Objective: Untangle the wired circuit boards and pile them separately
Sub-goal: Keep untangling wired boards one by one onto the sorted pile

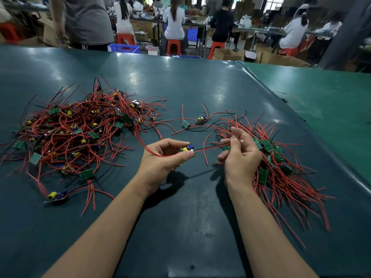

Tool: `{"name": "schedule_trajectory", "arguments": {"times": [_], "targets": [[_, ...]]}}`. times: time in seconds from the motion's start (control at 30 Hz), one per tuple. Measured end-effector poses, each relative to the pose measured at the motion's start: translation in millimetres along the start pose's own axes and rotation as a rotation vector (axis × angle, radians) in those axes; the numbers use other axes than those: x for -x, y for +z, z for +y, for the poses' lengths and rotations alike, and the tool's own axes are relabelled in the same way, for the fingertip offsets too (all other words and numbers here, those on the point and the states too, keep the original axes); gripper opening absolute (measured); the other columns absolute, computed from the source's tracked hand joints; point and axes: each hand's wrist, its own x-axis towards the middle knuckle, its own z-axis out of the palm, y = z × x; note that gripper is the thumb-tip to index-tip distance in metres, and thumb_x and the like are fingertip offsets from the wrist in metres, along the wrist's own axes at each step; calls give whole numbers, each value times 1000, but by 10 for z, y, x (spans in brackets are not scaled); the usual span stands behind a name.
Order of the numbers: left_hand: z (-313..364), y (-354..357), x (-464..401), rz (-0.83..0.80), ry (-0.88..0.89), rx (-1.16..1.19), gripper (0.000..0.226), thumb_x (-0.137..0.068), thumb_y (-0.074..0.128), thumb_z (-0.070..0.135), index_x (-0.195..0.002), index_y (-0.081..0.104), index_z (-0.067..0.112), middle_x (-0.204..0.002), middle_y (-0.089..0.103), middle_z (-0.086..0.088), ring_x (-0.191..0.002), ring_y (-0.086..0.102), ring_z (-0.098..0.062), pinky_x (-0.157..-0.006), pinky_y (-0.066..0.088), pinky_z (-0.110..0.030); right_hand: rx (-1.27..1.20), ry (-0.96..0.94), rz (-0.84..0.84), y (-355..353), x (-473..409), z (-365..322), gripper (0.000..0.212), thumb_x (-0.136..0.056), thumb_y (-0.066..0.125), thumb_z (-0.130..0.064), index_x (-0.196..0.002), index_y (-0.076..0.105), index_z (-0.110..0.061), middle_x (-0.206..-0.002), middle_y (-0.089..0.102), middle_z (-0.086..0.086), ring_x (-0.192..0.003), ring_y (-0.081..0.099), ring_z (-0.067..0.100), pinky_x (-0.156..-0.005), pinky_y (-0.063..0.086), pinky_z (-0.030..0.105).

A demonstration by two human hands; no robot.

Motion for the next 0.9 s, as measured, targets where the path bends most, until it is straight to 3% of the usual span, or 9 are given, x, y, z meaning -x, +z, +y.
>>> {"name": "schedule_trajectory", "arguments": {"times": [0.13, 0.3, 0.47, 0.57, 0.6, 0.67, 0.73, 0.8, 0.9], "targets": [[10, -24, -11, 28, -5, 46, 37, -50, 85, 33, -82, 77, 16, -85, 72, -24, -52, 46, -10, -48, 36, -16, -134, 4, -5, -5, -11, -34, 19, -103, 45, -10, -105, 63, -17, -65, 69, 1, -34, 49, 10, -37, 43, 21], [-2, 8, -21, 38, 13, 81, 35, -56, 84, 28, -86, 75, 13, -82, 72, -17, -50, 47, -10, -46, 35, -17, -181, 69, 26, 7, -15, -29, 19, -100, 48, -5, -98, 64, -15, -59, 67, 1, -32, 46, 8, -34, 39, 19], [36, -71, -97, 271, 65, 278, 30, -68, 75, 27, -91, 65, 10, -73, 72, 0, -62, 59, -7, -60, 41, -19, 22, 118, -139, 59, 58, 42, 21, -96, 59, -9, -115, 55, -16, -75, 70, -2, -44, 58, 12, -37, 44, 23], [56, -102, -113, 339, 59, 332, 23, -66, 72, 34, -78, 62, 17, -68, 68, 7, -66, 57, -6, -68, 43, -20, 154, 81, -86, 50, 57, 51, 14, -93, 65, -22, -107, 62, -21, -84, 65, -4, -55, 60, 11, -49, 47, 27], [66, -110, -112, 328, 44, 376, 26, -64, 72, 36, -74, 58, 18, -69, 68, 7, -68, 59, -7, -71, 45, -21, 97, 110, -68, 41, 45, 29, 6, -94, 64, -23, -99, 64, -20, -79, 66, -3, -54, 58, 10, -48, 47, 26], [87, -125, -108, 228, -8, 510, 26, -68, 71, 33, -75, 52, 17, -75, 69, 2, -75, 65, -11, -72, 53, -22, -78, 238, -79, 27, 27, -25, 13, -96, 61, -22, -86, 68, -16, -68, 66, -3, -47, 54, 7, -41, 42, 20], [119, -115, -86, 117, -100, 582, 22, -73, 67, 29, -79, 51, 14, -71, 66, -1, -66, 65, -12, -60, 54, -17, -196, 338, -144, 23, 41, -73, 16, -96, 60, -17, -83, 70, -15, -65, 65, -2, -44, 51, 7, -38, 37, 16], [129, -68, -41, 51, -174, 509, 24, -70, 68, 30, -79, 54, 12, -64, 62, 0, -50, 60, -9, -44, 47, -13, -160, 345, -272, 31, 79, -79, 14, -94, 63, -15, -83, 72, -13, -65, 62, 0, -43, 48, 7, -37, 34, 16], [62, 4, 2, -27, -146, 237, 26, -64, 72, 38, -73, 69, 13, -58, 58, -2, -44, 50, -9, -41, 42, -17, -10, 341, -514, 69, 167, -63, 22, -90, 65, -31, -82, 77, -14, -63, 60, -1, -44, 41, 8, -38, 29, 16]]}}
